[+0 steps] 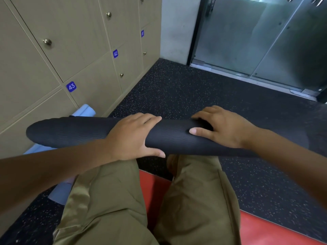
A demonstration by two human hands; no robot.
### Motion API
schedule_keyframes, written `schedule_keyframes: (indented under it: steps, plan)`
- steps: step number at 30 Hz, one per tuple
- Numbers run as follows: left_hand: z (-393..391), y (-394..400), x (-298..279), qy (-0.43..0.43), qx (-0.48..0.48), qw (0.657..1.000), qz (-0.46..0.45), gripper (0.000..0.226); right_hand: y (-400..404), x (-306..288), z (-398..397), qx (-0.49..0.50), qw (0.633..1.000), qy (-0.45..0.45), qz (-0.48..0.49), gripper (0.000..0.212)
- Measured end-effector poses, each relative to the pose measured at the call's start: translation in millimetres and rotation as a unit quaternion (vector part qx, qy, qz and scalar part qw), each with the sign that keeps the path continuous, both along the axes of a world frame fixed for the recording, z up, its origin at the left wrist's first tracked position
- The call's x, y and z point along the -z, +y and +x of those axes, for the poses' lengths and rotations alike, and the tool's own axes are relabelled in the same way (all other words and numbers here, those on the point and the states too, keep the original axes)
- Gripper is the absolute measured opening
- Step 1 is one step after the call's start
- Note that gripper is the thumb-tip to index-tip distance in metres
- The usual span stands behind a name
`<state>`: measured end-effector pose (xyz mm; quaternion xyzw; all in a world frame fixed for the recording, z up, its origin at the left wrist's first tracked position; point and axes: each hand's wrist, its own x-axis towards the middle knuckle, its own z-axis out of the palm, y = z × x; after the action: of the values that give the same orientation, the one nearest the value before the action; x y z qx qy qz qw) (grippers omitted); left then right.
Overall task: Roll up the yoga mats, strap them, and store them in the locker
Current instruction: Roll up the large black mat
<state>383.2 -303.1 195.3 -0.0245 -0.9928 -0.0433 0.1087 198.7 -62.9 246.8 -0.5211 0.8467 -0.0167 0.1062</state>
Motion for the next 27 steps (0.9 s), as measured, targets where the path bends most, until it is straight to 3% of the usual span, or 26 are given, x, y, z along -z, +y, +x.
schedule_keyframes:
  steps: [6, 12, 19, 24, 27]
  plan:
    - [-31, -16, -9, -0.1, -0.023, 0.993, 0.055, 0.098, 18, 10, -1, 0.003, 0.998, 0.062, -0.022, 0.086]
    - [-50, -25, -18, -0.179, -0.031, 0.982, 0.049, 0.088, 7, 18, -22, 0.029, 0.998, -0.027, -0.052, 0.079]
    - [-49, 0, 0, -0.02, 0.014, 0.999, -0.04, 0.108, -11, 22, -50, 0.055, 0.992, -0.108, -0.032, 0.052]
    - [-69, 3, 15, -0.027, -0.022, 0.995, -0.09, 0.134, -24, 25, -69, 0.088, 0.98, -0.176, -0.02, 0.051]
    - [-80, 1, 17, -0.053, -0.03, 0.993, -0.099, 0.137, -29, 27, -76, 0.103, 0.976, -0.194, -0.007, 0.055]
